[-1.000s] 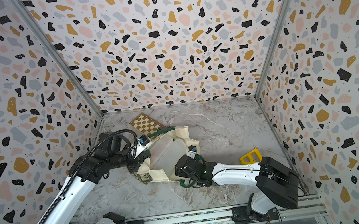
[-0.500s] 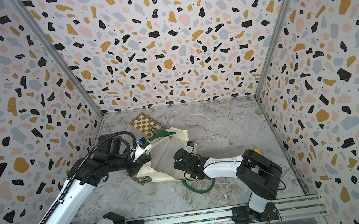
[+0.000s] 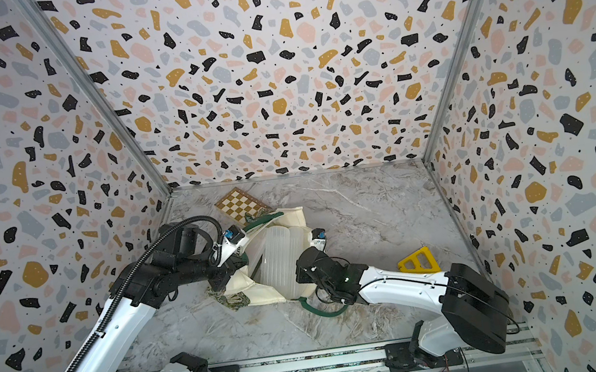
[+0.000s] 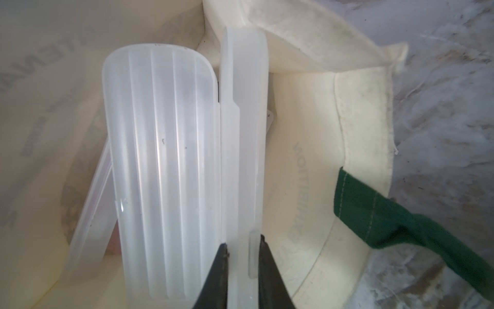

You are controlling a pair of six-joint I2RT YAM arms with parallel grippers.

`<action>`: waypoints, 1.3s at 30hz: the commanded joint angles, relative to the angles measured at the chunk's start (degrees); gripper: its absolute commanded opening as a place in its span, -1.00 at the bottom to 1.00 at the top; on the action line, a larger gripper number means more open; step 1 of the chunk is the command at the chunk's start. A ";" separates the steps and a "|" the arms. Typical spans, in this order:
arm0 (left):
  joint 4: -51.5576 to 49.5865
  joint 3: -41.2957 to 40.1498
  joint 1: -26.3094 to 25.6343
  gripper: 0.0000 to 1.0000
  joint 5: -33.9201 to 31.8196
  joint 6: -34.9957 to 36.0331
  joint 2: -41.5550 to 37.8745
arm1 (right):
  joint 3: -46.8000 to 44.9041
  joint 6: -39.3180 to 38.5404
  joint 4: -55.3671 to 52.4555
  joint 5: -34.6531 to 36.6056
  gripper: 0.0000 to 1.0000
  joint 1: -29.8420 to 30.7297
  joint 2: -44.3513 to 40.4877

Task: Take out the pencil case from the canvas bag
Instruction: Pick up the pencil case from the canvas bag.

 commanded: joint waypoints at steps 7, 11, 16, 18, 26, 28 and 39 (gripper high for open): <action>4.33 1.56 1.44 -1.00 2.96 -2.29 -0.39 | -1.08 -3.91 -1.41 -2.21 -1.00 0.49 -2.94; 4.16 1.76 1.84 -1.00 3.87 -2.83 -0.51 | -1.98 -4.09 -1.09 -4.06 -1.00 -0.09 -2.48; 4.00 1.66 1.98 -1.00 5.51 -2.83 -0.68 | -2.08 -5.28 0.15 -5.89 -1.00 -0.33 -0.54; 3.94 1.82 1.99 -1.00 5.95 -2.88 -0.74 | -2.08 -6.65 1.93 -7.19 -1.00 -0.41 0.56; 3.46 1.71 2.20 -1.00 8.10 -2.47 -0.96 | -0.77 -10.12 7.33 -13.83 -0.77 -0.55 4.96; 3.54 1.61 2.29 -1.00 8.24 -2.39 -0.98 | -0.77 -10.49 8.57 -14.57 -0.72 -0.49 5.87; 3.59 1.56 2.38 -1.00 9.28 -2.20 -1.15 | -1.75 -14.98 15.97 -17.99 -0.40 0.06 9.35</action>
